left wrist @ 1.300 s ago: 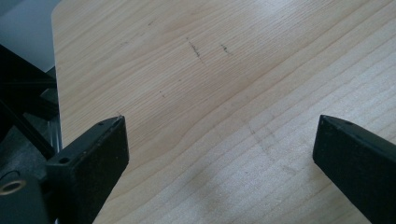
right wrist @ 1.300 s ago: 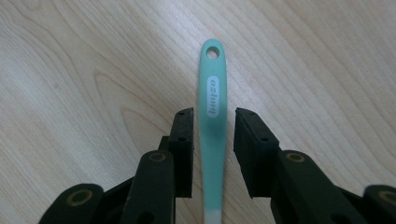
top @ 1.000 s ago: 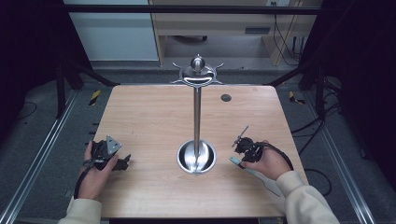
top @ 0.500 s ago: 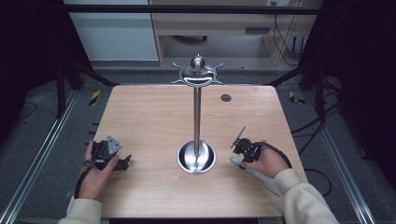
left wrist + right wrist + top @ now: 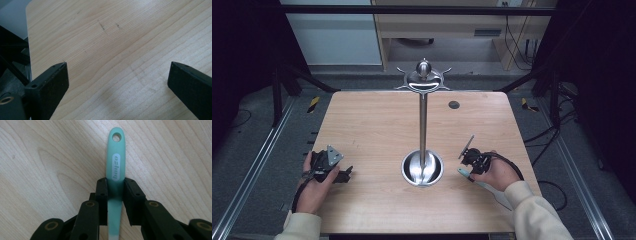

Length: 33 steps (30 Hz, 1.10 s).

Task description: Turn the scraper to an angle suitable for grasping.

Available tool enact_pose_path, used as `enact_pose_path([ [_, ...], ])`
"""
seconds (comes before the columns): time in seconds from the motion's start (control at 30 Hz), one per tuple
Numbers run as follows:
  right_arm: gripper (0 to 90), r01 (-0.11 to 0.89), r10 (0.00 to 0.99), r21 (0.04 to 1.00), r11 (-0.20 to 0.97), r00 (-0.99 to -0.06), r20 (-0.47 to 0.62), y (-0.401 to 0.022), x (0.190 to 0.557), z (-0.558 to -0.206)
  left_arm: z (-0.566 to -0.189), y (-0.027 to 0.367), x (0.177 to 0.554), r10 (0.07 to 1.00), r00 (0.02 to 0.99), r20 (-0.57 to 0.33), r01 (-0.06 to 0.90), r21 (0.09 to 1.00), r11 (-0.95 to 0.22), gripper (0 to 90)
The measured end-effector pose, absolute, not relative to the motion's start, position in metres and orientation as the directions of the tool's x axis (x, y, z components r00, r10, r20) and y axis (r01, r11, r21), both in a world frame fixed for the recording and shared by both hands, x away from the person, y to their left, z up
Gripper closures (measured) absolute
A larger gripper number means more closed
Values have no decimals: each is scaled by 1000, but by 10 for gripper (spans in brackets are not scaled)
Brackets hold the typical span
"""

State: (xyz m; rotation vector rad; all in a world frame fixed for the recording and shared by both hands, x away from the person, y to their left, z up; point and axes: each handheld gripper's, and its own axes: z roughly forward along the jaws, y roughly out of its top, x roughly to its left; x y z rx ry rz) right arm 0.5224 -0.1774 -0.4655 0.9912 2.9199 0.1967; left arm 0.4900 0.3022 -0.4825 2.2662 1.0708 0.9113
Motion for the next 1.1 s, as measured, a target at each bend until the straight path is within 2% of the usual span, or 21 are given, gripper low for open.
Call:
enact_pose_path([
  [0.33, 751, 604, 617, 175, 778, -786, -32, -182, 517, -438, -484, 301, 490, 798, 480, 365, 489, 644, -588, 32],
  [0.6, 752, 591, 625, 255, 765, -777, -77, -191, 511, -393, -484, 301, 490, 797, 481, 365, 490, 642, -590, 32],
  [1.1, 752, 562, 644, 393, 728, -757, -112, -206, 501, -343, -484, 301, 490, 798, 480, 364, 491, 642, -588, 31],
])
